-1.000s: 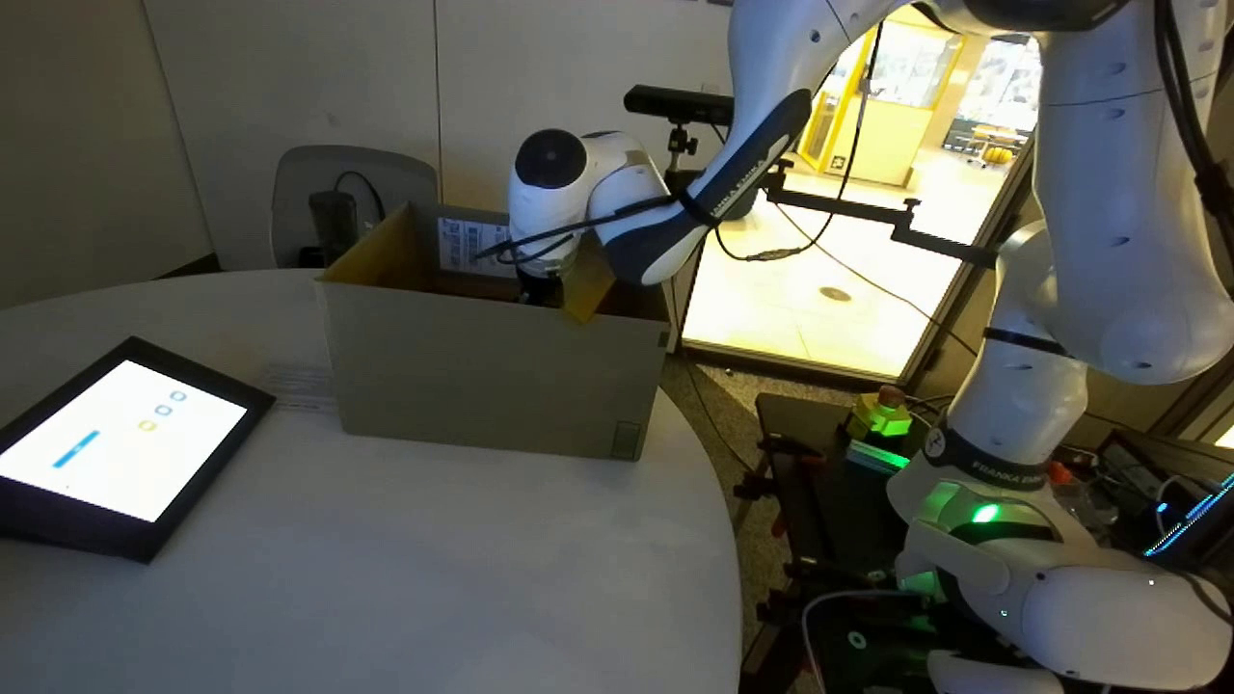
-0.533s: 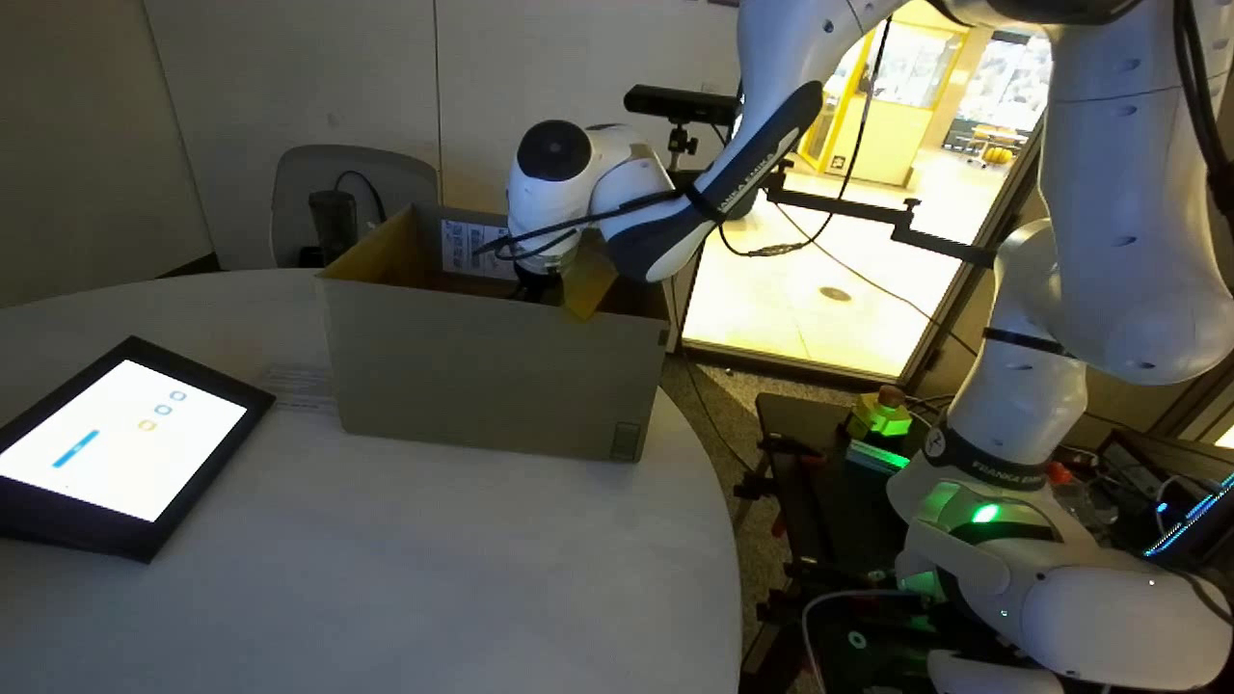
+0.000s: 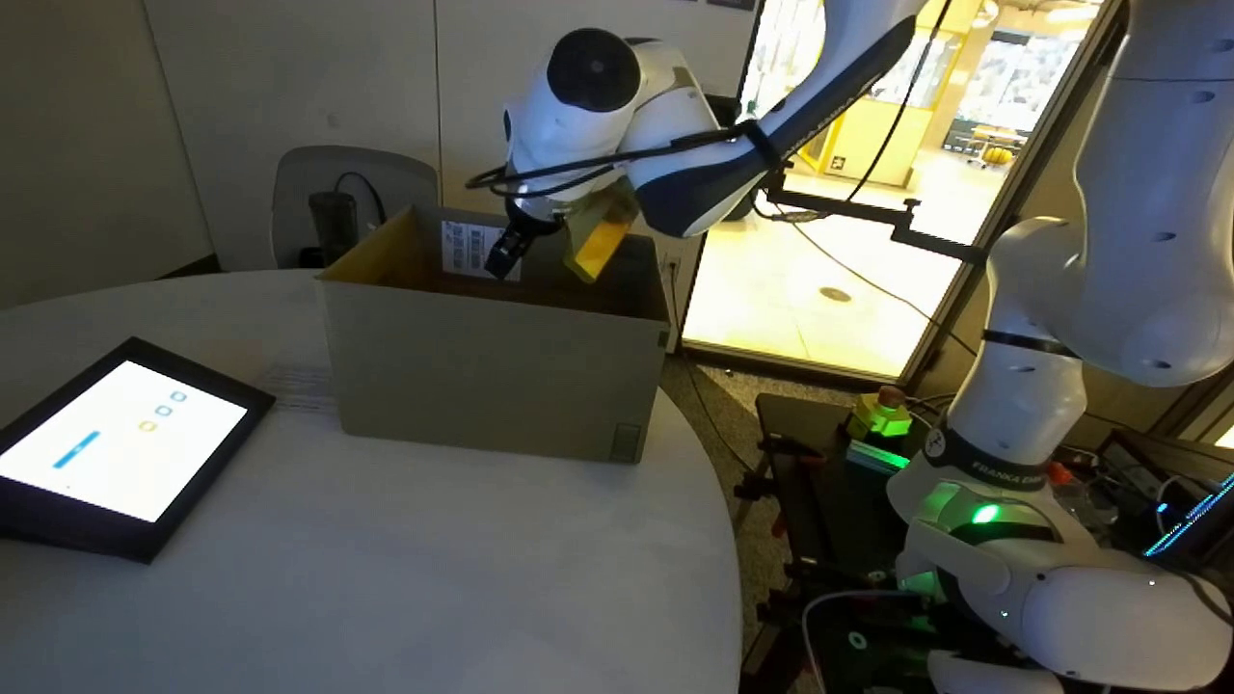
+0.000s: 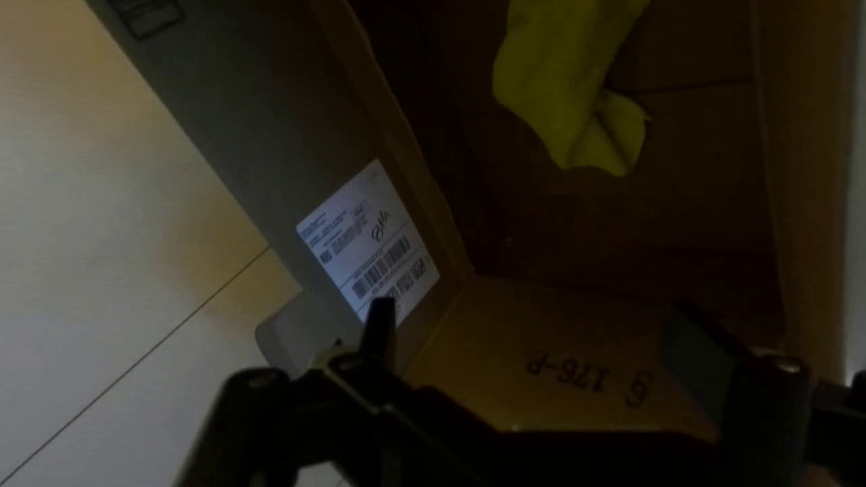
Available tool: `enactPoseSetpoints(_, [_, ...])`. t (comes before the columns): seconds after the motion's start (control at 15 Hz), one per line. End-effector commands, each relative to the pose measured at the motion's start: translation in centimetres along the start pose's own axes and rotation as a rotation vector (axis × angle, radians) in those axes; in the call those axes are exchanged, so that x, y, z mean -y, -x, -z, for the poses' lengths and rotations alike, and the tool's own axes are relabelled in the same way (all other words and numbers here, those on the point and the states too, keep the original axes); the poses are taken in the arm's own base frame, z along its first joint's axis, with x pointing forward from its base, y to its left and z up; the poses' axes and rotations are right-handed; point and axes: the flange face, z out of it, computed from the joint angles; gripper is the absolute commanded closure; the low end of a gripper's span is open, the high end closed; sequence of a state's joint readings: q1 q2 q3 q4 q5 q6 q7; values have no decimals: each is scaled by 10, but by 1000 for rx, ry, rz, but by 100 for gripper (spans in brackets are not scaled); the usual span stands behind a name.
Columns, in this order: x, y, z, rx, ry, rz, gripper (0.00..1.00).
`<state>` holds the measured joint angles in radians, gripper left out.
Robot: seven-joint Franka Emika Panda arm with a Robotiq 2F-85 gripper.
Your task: Put the marker on the towel, fold the towel, and then put the folded towel in the box
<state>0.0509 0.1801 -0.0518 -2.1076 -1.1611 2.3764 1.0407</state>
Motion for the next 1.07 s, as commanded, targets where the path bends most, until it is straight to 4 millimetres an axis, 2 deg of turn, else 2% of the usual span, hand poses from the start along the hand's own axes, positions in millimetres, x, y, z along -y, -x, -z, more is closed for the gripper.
enactPoseSetpoints(0.0, [-12, 2, 67, -116, -28, -5, 0])
enactPoseSetpoints(0.2, [-21, 6, 123, -199, -156, 14, 0])
enactPoseSetpoints(0.4, [-42, 11, 172, -242, -328, 22, 0])
enactPoseSetpoints(0.73, [-66, 38, 215, -120, -608, 79, 0])
enactPoseSetpoints(1.0, [-105, 47, 262, 49, -766, 165, 0])
